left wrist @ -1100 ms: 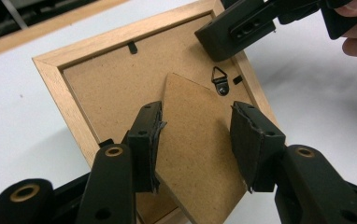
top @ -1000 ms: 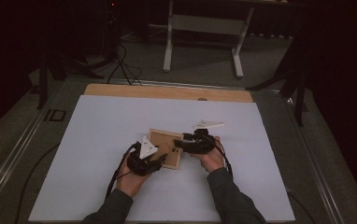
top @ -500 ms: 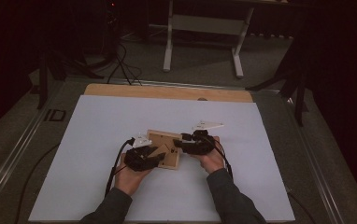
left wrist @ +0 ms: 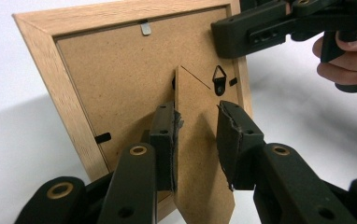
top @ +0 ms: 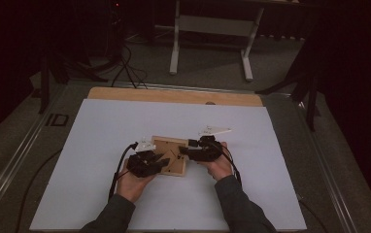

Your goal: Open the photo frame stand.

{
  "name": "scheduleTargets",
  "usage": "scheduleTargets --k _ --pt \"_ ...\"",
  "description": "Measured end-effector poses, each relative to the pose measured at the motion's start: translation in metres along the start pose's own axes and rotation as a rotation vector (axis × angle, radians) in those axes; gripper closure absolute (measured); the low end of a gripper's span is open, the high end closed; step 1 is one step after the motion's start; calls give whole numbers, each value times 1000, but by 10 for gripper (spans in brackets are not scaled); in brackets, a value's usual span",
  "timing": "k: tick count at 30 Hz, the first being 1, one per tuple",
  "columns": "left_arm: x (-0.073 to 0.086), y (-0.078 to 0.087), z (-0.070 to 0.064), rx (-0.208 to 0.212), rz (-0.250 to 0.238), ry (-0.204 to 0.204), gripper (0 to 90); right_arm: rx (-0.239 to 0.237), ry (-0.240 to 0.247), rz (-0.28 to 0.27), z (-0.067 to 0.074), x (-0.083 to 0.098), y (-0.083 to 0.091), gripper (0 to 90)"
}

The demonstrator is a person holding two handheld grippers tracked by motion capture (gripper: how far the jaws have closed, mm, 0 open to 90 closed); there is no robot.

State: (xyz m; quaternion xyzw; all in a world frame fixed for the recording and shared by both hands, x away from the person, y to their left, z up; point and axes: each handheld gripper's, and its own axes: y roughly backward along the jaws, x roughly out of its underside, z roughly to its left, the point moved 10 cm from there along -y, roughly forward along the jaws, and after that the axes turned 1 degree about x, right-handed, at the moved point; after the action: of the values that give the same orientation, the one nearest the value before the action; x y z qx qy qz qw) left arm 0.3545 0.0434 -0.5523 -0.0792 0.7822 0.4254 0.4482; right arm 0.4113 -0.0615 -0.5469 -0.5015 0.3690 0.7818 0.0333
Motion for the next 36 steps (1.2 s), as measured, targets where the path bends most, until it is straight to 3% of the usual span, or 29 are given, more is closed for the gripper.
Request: scheduleTargets --k 8,12,15,19,21,24,32,36 --pt "1 2 -1 8 11 -18 696 -37 -12 8 4 2 -7 455" --pt "2 2 -1 19 17 0 690 -41 -6 7 5 2 -5 468" --pt "4 -1 0 24 39 25 621 -46 4 1 7 1 -3 479" --pt "6 -3 -1 58 65 52 596 -43 25 -2 10 0 -1 488" --pt "8 -2 -3 74 79 60 608 -44 35 -4 11 -1 0 493" --pt "8 -1 -5 93 91 58 699 -55 55 -12 13 -2 2 515" --pt "7 0 -4 83 95 39 740 -44 94 -33 18 -6 6 541" --pt "5 -3 2 46 80 23 748 -20 126 -54 19 -10 10 566"
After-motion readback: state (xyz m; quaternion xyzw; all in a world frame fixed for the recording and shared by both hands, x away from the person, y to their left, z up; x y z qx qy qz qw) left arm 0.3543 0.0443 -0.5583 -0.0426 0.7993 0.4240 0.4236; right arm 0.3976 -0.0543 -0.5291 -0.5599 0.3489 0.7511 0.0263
